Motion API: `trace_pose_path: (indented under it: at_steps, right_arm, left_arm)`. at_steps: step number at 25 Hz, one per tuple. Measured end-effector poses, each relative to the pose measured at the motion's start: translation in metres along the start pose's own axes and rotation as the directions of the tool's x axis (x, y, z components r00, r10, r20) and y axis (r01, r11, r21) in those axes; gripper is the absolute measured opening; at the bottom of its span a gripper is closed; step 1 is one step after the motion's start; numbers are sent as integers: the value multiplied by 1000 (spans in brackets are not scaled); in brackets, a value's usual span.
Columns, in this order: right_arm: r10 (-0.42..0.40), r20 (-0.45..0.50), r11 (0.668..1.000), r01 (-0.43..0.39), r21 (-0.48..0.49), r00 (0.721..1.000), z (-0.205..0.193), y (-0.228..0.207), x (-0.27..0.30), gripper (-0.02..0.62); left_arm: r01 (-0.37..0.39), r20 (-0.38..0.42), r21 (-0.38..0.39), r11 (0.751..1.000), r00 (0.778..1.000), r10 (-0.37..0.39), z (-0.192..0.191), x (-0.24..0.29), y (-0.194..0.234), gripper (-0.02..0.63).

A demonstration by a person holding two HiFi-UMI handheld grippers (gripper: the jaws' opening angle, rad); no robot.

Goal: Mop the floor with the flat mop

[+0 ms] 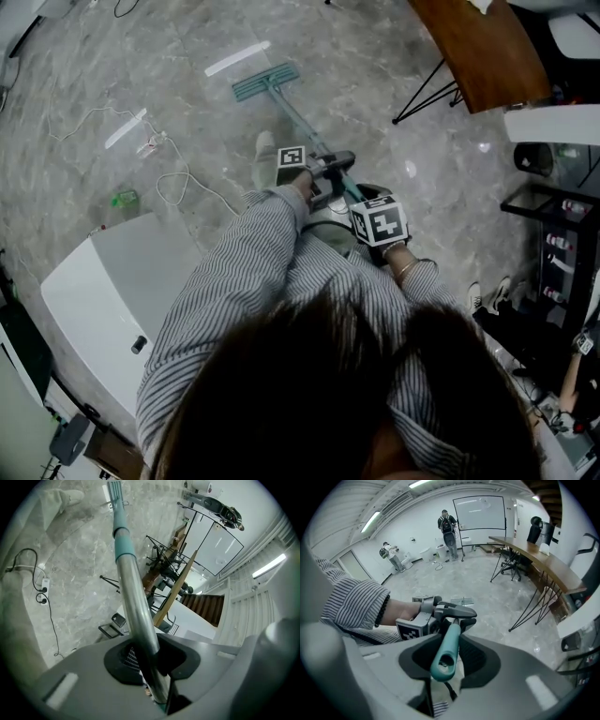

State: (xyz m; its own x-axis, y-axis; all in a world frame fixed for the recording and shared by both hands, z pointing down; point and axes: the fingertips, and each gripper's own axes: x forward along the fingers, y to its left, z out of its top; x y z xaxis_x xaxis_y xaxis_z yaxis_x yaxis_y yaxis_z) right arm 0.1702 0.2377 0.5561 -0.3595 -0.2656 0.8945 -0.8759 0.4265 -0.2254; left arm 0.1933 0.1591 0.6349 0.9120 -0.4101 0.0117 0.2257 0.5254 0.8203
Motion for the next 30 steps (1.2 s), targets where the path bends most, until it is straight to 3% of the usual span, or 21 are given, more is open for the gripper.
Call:
trace_pose_path:
  at_steps: [3,7,14,20,25,30]
  right_arm:
    - [10,-15,1000,-10,10,1000,39,3,25,117]
    - [-2,-2,999,2,35,1000,120,13,64,117]
    - [-11,56,993,5,115,998,292,36,128,117]
    - [-14,88,995,5,98,996,415,44,172,117]
    - [-18,103,996,9,91,995,499,41,205,117]
    - [-4,99,998,-2,65,995,560,36,238,117]
  left_arm:
    - [-41,-15,-13,999,999,41,43,-5,-19,69]
    - [-63,-31,-19,998,998,63,118,-18,-65,66]
    - [4,7,-26,1000,1000,-4,258,-46,-183,74]
    - [17,-24,25,1000,1000,-17,355,-63,-265,107]
    - [81,89,55,995,992,-86,432,-71,-319,115]
    - [154,228,35,988,961,-157,495,-78,-356,118]
